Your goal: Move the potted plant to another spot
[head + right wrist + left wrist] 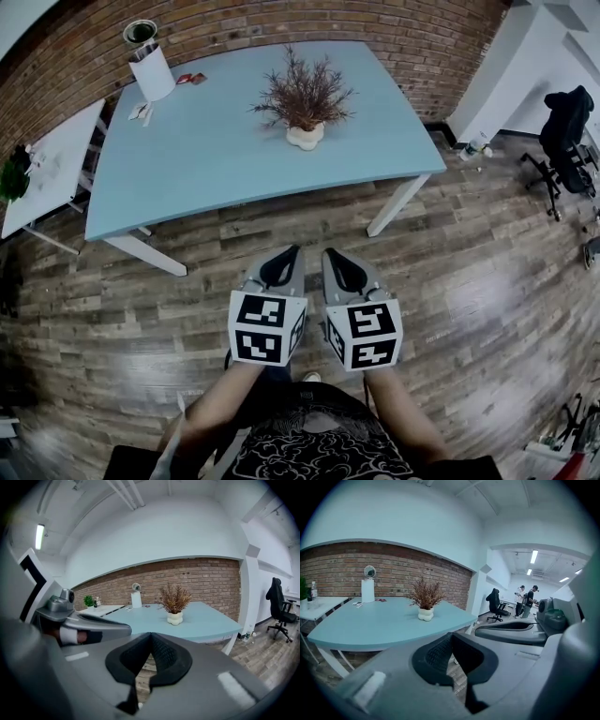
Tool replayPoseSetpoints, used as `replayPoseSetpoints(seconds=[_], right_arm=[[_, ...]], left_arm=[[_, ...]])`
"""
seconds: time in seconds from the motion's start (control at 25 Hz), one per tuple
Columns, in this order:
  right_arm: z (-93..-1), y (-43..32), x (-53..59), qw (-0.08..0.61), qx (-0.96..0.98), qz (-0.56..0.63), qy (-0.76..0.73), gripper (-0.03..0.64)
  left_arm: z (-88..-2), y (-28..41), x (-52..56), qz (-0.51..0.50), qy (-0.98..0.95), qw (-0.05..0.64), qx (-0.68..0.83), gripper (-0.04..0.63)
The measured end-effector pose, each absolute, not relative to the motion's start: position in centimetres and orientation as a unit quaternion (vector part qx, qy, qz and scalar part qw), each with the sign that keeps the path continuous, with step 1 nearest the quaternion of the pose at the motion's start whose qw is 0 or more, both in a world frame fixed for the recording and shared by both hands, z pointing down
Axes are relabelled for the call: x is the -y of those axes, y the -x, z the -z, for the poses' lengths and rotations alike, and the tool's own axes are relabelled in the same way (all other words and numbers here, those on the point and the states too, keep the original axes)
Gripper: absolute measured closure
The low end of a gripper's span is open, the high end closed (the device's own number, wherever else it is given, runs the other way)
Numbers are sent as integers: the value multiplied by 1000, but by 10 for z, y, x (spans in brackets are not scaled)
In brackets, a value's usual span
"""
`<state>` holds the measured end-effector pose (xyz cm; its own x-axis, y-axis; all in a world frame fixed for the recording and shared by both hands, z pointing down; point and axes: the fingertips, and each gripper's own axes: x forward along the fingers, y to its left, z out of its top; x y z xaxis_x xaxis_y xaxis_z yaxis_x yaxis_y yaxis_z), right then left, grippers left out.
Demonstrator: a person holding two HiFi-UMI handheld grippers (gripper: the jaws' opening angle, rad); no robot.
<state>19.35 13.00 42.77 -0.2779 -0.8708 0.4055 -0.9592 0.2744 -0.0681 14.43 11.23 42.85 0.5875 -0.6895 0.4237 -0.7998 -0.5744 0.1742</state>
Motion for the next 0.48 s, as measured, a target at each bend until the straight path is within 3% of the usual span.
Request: replayPoseSetpoints(seconds=[0.48], right_arm=[[-424,-176,-34,155,767,-163,-601,614]], left_arm=[[-427,-139,-20,-169,-889,174,389,597]])
